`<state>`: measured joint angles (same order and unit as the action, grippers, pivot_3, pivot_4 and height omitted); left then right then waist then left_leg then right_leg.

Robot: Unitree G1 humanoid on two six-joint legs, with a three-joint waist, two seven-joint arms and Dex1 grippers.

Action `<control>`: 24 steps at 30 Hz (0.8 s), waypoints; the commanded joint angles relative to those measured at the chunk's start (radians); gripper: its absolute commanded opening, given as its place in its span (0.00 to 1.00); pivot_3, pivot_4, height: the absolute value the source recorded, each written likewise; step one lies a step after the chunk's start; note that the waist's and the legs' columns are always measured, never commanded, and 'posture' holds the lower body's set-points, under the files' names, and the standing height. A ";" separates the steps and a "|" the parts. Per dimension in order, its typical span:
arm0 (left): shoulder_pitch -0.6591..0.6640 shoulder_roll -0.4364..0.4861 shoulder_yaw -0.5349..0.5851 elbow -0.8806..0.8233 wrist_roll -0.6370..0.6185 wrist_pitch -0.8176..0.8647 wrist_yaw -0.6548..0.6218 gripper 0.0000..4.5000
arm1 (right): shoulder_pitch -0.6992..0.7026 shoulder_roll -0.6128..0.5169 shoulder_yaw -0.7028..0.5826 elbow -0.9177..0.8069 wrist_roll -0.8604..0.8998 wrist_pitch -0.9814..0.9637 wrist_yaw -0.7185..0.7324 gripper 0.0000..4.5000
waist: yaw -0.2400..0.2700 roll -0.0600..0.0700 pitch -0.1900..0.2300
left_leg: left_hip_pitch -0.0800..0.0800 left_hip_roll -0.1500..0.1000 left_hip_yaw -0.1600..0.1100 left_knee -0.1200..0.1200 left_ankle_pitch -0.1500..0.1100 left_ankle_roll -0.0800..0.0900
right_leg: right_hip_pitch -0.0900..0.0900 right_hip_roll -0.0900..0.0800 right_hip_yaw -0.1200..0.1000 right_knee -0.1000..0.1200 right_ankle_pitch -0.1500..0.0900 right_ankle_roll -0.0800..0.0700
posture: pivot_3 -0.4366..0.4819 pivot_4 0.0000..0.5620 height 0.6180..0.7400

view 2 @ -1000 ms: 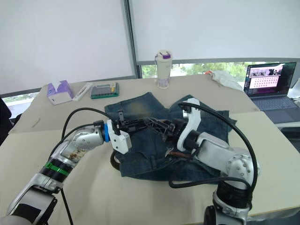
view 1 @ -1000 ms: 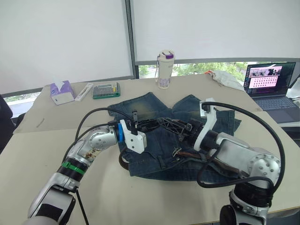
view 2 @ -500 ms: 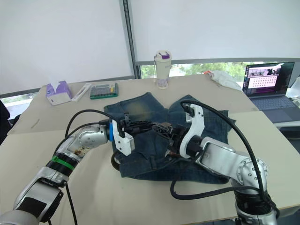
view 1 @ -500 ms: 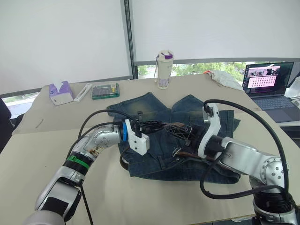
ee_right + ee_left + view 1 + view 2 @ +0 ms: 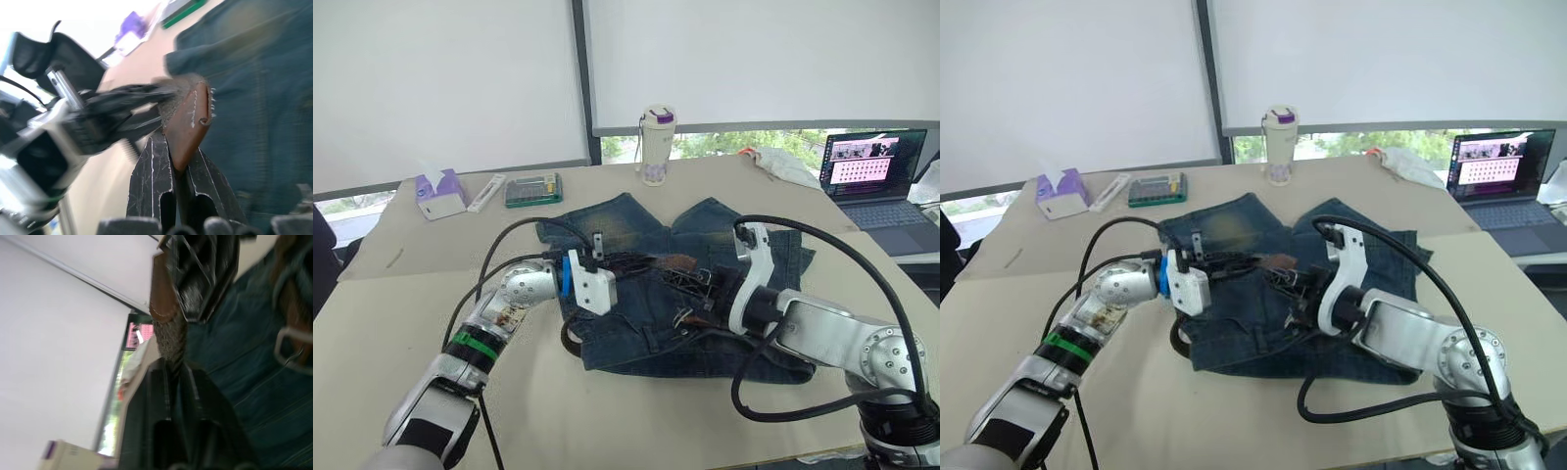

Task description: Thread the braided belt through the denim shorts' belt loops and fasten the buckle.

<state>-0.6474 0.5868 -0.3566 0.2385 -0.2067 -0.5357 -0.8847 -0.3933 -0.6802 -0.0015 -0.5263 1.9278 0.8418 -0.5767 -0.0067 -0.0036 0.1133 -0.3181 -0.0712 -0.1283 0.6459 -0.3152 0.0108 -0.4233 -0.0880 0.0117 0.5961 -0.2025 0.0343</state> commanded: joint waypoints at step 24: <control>0.393 -0.034 0.374 -0.503 -1.766 1.498 0.971 0.70 | 0.071 -0.192 0.072 -0.121 -0.160 0.094 0.422 0.00 | 0.019 0.001 0.005 | 0.002 -0.002 0.001 0.001 0.005 -0.008 | 0.002 -0.001 0.004 0.000 -0.001 0.002 | 0.48 0.27 1.00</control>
<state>-0.2545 0.5554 -0.0129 -0.2351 -1.9508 0.9633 0.0636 -0.3206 -0.8630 0.0732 -0.6215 1.7618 0.9355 -0.1755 0.0120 -0.0028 0.1185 -0.3157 -0.0726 -0.1275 0.6471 -0.3106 0.0023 -0.4214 -0.0884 0.0159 0.5962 -0.2039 0.0359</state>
